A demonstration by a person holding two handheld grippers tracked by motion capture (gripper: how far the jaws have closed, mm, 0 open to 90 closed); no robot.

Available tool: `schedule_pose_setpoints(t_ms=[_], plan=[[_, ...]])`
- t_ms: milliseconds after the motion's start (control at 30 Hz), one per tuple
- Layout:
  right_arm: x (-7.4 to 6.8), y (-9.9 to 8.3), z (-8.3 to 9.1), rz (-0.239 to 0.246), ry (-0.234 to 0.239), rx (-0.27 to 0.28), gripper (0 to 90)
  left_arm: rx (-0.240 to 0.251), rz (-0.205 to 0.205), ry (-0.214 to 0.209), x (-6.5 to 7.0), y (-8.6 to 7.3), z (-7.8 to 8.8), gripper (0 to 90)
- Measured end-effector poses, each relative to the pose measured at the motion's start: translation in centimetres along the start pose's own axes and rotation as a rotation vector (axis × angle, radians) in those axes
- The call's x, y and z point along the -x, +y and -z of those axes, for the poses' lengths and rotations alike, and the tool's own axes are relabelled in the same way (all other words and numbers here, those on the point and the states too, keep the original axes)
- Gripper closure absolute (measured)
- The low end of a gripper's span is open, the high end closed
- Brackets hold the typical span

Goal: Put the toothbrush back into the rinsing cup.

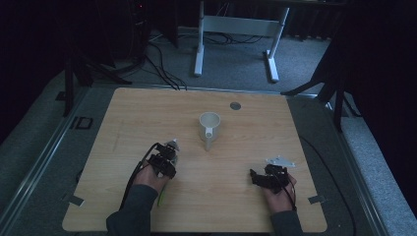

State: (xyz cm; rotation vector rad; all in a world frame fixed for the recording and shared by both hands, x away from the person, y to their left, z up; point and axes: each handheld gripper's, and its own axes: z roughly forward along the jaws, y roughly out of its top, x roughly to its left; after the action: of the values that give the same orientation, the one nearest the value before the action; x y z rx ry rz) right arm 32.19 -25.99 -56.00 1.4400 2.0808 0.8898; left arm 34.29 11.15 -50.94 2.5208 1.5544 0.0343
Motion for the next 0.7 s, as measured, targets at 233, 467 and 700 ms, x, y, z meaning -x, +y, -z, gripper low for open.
schedule_pose_setpoints(t_ms=[233,467,700], plan=[[0.01,0.00,0.00,0.001,0.000,0.000,17.7,-0.034,-0.004,0.023,0.02,0.13,-0.53,73.9],[0.01,0.00,0.00,0.001,0.000,0.000,17.7,-0.051,-0.007,0.035,0.06,0.28,-0.89,77.5],[0.00,0.00,0.00,0.001,0.000,0.000,17.7,-0.067,-0.035,0.059,0.40,0.45,-0.89,80.2]])
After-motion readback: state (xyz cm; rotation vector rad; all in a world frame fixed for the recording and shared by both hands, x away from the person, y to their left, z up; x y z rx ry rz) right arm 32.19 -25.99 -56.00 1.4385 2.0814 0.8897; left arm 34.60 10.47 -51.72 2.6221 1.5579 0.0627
